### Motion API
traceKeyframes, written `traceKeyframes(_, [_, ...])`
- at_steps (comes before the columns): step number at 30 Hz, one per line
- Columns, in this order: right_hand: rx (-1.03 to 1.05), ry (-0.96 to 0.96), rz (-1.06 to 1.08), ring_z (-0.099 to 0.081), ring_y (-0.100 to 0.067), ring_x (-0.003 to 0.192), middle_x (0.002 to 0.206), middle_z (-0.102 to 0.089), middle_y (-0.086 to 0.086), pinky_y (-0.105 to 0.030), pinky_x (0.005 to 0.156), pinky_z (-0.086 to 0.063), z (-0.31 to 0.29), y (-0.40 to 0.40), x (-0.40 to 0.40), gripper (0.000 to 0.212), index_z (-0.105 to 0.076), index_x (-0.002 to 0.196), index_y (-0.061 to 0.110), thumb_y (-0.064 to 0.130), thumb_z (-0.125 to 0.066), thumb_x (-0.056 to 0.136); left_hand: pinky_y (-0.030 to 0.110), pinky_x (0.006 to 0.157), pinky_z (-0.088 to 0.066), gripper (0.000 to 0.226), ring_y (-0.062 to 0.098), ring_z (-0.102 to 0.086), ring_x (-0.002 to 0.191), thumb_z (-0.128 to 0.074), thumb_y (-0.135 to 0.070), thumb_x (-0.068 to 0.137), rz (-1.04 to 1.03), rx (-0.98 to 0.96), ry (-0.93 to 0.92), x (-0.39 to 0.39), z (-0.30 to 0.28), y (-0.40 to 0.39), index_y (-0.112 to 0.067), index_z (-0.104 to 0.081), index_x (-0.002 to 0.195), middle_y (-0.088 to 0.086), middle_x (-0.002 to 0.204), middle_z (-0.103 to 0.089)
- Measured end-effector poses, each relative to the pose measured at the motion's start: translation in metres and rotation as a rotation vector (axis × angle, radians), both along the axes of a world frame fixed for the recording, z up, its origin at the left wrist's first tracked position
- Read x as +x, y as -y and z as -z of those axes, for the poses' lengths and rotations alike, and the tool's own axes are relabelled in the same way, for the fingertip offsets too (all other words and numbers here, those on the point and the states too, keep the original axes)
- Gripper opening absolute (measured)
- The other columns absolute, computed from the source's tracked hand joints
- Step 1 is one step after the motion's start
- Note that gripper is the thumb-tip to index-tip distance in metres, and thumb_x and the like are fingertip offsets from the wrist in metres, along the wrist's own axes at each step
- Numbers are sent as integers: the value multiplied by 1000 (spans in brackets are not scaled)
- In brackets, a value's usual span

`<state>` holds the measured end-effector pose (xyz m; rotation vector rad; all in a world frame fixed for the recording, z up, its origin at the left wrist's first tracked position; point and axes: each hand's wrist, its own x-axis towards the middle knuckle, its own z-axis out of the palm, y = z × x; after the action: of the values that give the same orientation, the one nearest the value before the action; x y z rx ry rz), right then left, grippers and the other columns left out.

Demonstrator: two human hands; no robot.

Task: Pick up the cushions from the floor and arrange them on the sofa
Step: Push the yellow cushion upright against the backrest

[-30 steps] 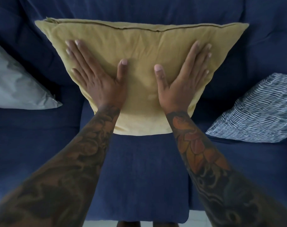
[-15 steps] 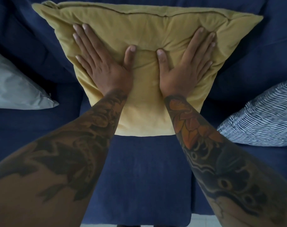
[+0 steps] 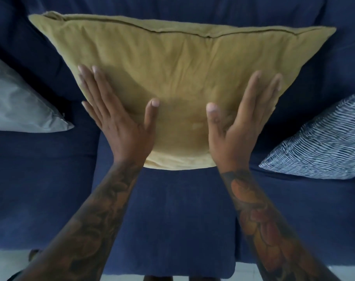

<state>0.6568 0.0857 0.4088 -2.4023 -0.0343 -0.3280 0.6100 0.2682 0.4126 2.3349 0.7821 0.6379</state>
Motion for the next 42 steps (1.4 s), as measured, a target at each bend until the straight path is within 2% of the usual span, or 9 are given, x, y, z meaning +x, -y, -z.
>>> traceKeyframes(4, [40, -76, -39, 5, -37, 162, 173, 2, -26, -59, 129, -4, 21, 8, -37, 91, -13, 166, 4, 53, -55, 101, 63, 125, -1, 108, 40, -2, 159, -53, -61, 88, 72, 42, -77, -32, 20, 18, 8, -13, 160, 28, 169, -6])
traceKeyframes(7, [10, -93, -95, 3, -39, 162, 172, 0, -27, -60, 129, -5, 41, 9, -45, 90, -15, 165, 1, 51, -53, 100, 58, 127, -1, 110, 38, -3, 159, -57, -61, 88, 127, 53, -122, -39, 40, 24, 8, -12, 160, 26, 170, -6])
traceKeyframes(12, [-40, -124, -115, -3, -37, 162, 174, -5, -23, -59, 129, -10, 70, 3, -22, 89, -18, 166, 8, 59, -51, 101, 51, 129, -1, 110, 33, -2, 160, -54, -67, 90, 149, 43, -156, -18, 62, 19, 4, -10, 162, 22, 171, -6])
traceKeyframes(21, [-109, -109, -6, -12, -33, 162, 174, -14, -17, -55, 129, -16, 84, -19, 11, 91, -21, 166, 15, 62, -60, 98, 56, 128, -4, 108, 32, -7, 160, -55, -67, 94, 74, 94, -180, 21, 76, 16, 4, -12, 162, 20, 171, -10])
traceKeyframes(28, [-76, -168, -208, -1, -32, 163, 175, -2, -19, -54, 130, -10, 64, 15, -15, 96, -15, 168, 12, 58, -64, 98, 52, 128, 0, 112, 29, 1, 160, -61, -66, 92, 197, 46, -192, -17, 56, 7, 1, -7, 163, 17, 172, -2])
traceKeyframes(33, [-127, -88, -298, -4, -42, 161, 170, -8, -32, -61, 127, -17, 70, 49, -59, 90, -25, 163, 3, 40, -74, 97, 55, 128, -2, 109, 34, -1, 160, -75, -50, 90, 277, 70, -205, -74, 56, 13, 5, -13, 162, 21, 171, -4])
traceKeyframes(37, [-172, -71, -314, -3, -44, 161, 168, -10, -35, -62, 127, -19, 84, 48, -73, 86, -24, 162, 13, 37, -75, 97, 52, 128, -6, 98, 33, 0, 160, -76, -41, 92, 369, 132, -246, -99, 76, 26, -7, -16, 162, 21, 170, -3])
traceKeyframes(40, [-202, -72, -316, -6, -48, 160, 168, -11, -35, -58, 129, -16, 94, 40, -63, 84, -24, 162, 16, 38, -73, 97, 51, 128, -8, 94, 32, 2, 160, -71, -43, 95, 353, 144, -290, -91, 86, 31, -16, -14, 165, 20, 171, 0])
traceKeyframes(42, [-203, -87, -293, -7, -46, 160, 170, -11, -32, -55, 130, -15, 100, 33, -51, 82, -27, 164, 17, 39, -71, 98, 56, 127, -12, 92, 31, 3, 160, -67, -46, 97, 332, 141, -310, -76, 91, 31, -17, -13, 165, 20, 171, 0])
